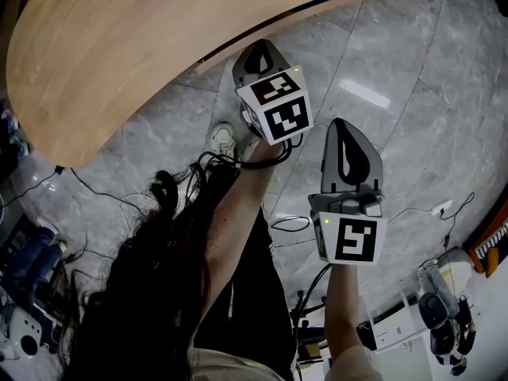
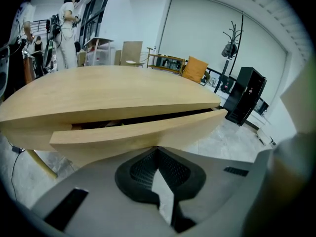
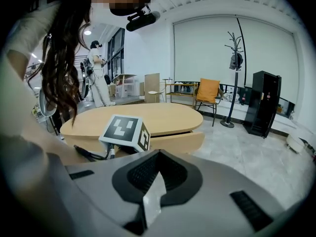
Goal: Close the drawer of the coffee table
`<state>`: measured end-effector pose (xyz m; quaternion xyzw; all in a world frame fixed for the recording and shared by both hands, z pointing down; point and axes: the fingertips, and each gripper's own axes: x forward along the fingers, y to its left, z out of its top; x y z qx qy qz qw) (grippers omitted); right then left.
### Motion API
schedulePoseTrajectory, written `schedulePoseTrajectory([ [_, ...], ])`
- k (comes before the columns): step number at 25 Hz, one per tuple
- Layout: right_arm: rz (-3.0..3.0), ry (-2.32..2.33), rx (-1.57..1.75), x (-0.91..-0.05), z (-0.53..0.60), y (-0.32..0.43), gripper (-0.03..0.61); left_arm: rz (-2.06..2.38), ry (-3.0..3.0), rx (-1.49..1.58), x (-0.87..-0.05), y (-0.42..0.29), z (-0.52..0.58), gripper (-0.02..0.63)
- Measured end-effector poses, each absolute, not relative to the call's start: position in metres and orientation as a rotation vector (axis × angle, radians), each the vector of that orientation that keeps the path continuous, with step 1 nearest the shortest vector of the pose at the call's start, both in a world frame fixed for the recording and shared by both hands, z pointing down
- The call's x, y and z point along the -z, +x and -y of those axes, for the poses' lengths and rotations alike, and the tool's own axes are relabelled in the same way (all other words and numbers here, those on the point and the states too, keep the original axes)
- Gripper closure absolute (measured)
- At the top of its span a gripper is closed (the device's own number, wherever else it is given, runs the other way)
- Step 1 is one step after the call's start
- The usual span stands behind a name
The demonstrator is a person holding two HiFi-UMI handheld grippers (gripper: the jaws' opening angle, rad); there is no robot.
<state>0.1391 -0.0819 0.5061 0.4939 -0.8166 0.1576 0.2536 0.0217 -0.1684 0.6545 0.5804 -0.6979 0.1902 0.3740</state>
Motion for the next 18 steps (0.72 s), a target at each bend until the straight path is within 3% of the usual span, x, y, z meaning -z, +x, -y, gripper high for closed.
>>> schedulePoseTrajectory([
  [18,2.237,1.333,-0.411,-0.506,0.096,0.124,0.574,1.856,1.399,-0.409,-0.66,-0.027,0.196,0.607],
])
